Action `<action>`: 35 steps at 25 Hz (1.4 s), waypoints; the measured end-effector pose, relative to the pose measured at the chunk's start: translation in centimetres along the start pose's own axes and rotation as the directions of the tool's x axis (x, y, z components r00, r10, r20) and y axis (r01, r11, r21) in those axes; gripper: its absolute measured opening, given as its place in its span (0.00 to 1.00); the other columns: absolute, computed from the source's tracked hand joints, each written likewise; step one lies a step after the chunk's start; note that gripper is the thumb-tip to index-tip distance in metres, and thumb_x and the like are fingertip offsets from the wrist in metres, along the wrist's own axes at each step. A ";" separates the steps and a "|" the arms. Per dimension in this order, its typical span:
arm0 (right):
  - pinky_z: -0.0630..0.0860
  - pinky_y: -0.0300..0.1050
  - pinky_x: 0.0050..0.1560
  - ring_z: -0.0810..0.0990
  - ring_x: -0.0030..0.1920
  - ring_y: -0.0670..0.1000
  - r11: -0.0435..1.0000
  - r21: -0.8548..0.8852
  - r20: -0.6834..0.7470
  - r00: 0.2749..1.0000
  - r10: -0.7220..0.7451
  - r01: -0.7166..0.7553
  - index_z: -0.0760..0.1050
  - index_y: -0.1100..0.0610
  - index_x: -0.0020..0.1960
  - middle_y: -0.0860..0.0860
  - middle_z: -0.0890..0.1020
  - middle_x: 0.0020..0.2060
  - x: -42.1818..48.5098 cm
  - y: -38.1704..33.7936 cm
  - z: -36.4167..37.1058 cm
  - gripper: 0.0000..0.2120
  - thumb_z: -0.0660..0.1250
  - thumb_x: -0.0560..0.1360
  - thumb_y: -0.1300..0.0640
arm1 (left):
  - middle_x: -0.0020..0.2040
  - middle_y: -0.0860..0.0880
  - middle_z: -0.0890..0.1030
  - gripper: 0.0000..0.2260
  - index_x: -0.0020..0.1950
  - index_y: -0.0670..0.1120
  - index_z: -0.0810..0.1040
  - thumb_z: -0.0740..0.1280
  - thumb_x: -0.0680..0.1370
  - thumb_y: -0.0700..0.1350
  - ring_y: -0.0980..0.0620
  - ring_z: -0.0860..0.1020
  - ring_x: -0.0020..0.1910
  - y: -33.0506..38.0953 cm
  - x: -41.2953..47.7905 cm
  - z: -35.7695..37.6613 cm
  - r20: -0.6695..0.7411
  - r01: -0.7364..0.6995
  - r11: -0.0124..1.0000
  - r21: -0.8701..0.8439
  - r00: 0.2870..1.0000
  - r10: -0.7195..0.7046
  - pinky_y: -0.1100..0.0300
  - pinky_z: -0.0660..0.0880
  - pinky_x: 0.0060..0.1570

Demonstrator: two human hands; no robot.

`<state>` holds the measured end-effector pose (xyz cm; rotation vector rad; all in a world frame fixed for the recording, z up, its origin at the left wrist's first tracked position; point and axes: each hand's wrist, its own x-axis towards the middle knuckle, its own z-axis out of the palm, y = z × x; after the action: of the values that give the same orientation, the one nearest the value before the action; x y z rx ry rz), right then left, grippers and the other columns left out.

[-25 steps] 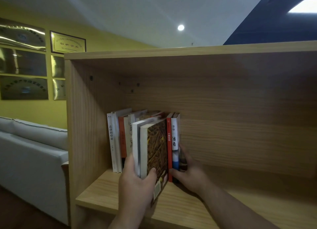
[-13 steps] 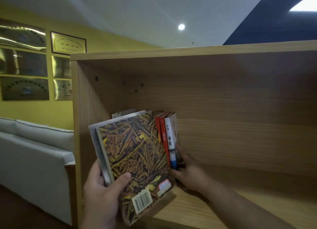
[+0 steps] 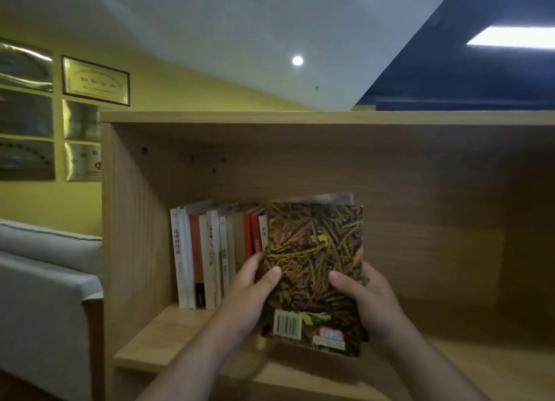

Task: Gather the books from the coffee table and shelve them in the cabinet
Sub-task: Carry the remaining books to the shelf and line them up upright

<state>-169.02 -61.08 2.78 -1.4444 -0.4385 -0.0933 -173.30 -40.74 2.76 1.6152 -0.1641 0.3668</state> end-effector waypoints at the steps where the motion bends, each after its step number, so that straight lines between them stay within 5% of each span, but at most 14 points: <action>1: 0.82 0.39 0.42 0.88 0.47 0.51 0.988 -0.134 -0.100 0.991 -0.089 0.075 0.80 0.50 0.53 0.50 0.89 0.45 -0.4 -0.2 -0.4 0.16 0.80 0.68 0.57 | 0.60 0.58 0.77 0.10 0.59 0.63 0.72 0.64 0.81 0.48 0.63 0.76 0.57 0.3 0.2 0.4 0.020 -0.035 0.995 0.092 0.999 0.033 0.69 0.74 0.49; 4: 0.73 0.32 0.33 0.81 0.36 0.39 0.826 -0.562 -0.296 0.921 -0.252 0.046 0.74 0.43 0.42 0.42 0.82 0.33 -0.8 0.8 -0.1 0.12 0.77 0.73 0.54 | 0.62 0.57 0.79 0.11 0.63 0.61 0.74 0.61 0.83 0.48 0.62 0.77 0.59 0.7 0.8 2.8 0.148 -0.046 0.988 0.146 0.989 0.024 0.69 0.74 0.52; 7: 0.81 0.47 0.41 0.83 0.39 0.44 0.733 -0.680 -0.268 0.933 -0.239 -0.007 0.75 0.45 0.47 0.43 0.83 0.36 -0.1 3.2 1.1 0.08 0.74 0.74 0.48 | 0.57 0.56 0.84 0.10 0.63 0.56 0.78 0.61 0.83 0.49 0.59 0.80 0.59 1.5 2.0 5.5 0.211 0.033 0.999 0.004 0.977 -0.033 0.63 0.76 0.56; 11: 0.82 0.48 0.51 0.82 0.48 0.44 0.741 -0.666 -0.063 0.984 -0.166 0.083 0.73 0.41 0.56 0.43 0.83 0.47 1.0 4.6 1.1 0.16 0.75 0.72 0.50 | 0.56 0.51 0.84 0.11 0.65 0.52 0.76 0.63 0.82 0.48 0.51 0.82 0.57 1.5 3.6 5.9 0.078 0.086 0.995 0.049 0.993 -0.090 0.49 0.78 0.61; 15: 0.79 0.49 0.63 0.80 0.59 0.41 0.795 -0.600 0.037 0.996 -0.085 0.090 0.68 0.27 0.59 0.40 0.82 0.57 1.9 6.2 0.3 0.28 0.77 0.69 0.49 | 0.53 0.49 0.85 0.08 0.55 0.54 0.80 0.61 0.83 0.49 0.46 0.82 0.56 1.0 4.8 4.0 0.056 0.106 0.993 0.051 0.993 -0.108 0.42 0.75 0.63; 18: 0.79 0.47 0.62 0.81 0.58 0.40 0.802 -0.595 0.027 0.999 -0.040 0.048 0.69 0.31 0.57 0.40 0.83 0.55 2.4 6.7 0.2 0.30 0.81 0.64 0.50 | 0.54 0.49 0.85 0.08 0.55 0.52 0.79 0.60 0.84 0.46 0.47 0.83 0.55 0.7 5.5 3.3 0.049 0.063 0.994 0.085 0.997 -0.067 0.45 0.76 0.62; 22: 0.74 0.44 0.69 0.77 0.66 0.41 0.785 -0.605 0.159 0.986 -0.045 0.133 0.62 0.37 0.76 0.39 0.79 0.65 3.1 6.9 1.8 0.45 0.81 0.66 0.51 | 0.51 0.50 0.84 0.08 0.54 0.52 0.78 0.59 0.84 0.44 0.49 0.83 0.54 0.8 6.0 2.1 0.021 -0.048 0.974 0.220 0.999 0.044 0.51 0.78 0.56; 24: 0.75 0.46 0.69 0.78 0.65 0.41 0.805 -0.581 0.177 0.984 -0.017 0.118 0.57 0.34 0.78 0.40 0.80 0.65 4.0 7.0 2.4 0.48 0.80 0.67 0.52 | 0.49 0.53 0.83 0.06 0.56 0.51 0.77 0.60 0.83 0.47 0.51 0.82 0.51 1.2 6.5 1.2 0.000 -0.120 0.865 0.488 0.991 0.137 0.57 0.78 0.48; 26: 0.76 0.47 0.69 0.78 0.65 0.42 0.804 -0.583 0.197 0.980 -0.002 0.119 0.55 0.30 0.75 0.41 0.79 0.65 4.9 7.2 2.9 0.47 0.79 0.68 0.52 | 0.47 0.56 0.81 0.07 0.58 0.53 0.76 0.63 0.81 0.52 0.54 0.81 0.48 1.8 6.4 0.9 -0.064 -0.125 0.629 0.768 0.961 0.269 0.60 0.76 0.41; 30: 0.78 0.46 0.65 0.81 0.59 0.42 0.780 -0.623 0.192 0.979 0.074 0.063 0.64 0.38 0.72 0.40 0.83 0.59 5.6 7.9 3.4 0.38 0.78 0.68 0.46 | 0.64 0.51 0.74 0.27 0.69 0.53 0.71 0.72 0.73 0.58 0.49 0.72 0.68 0.0 5.9 -1.2 -0.269 -0.058 0.597 0.800 0.855 0.444 0.52 0.73 0.66; 32: 0.78 0.42 0.64 0.81 0.58 0.39 0.761 -0.647 0.245 0.960 0.138 0.056 0.64 0.40 0.73 0.40 0.83 0.57 5.6 8.4 3.4 0.39 0.79 0.67 0.47 | 0.80 0.51 0.56 0.42 0.78 0.53 0.59 0.74 0.69 0.62 0.48 0.53 0.80 -2.2 5.7 -3.7 -0.248 -0.009 0.553 0.833 0.887 0.389 0.48 0.57 0.77; 35: 0.77 0.35 0.62 0.80 0.58 0.38 0.773 -0.631 0.293 0.943 0.158 0.067 0.51 0.43 0.80 0.40 0.82 0.60 6.5 8.9 3.6 0.51 0.80 0.67 0.49 | 0.79 0.57 0.33 0.49 0.82 0.55 0.45 0.73 0.70 0.62 0.55 0.35 0.78 -5.1 5.8 -6.3 -0.119 -0.009 0.465 0.885 0.962 0.245 0.48 0.48 0.79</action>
<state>-160.99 -55.01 -3.09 -2.1625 -0.6900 0.0534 -167.13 -33.40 0.13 2.5967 0.1266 0.8629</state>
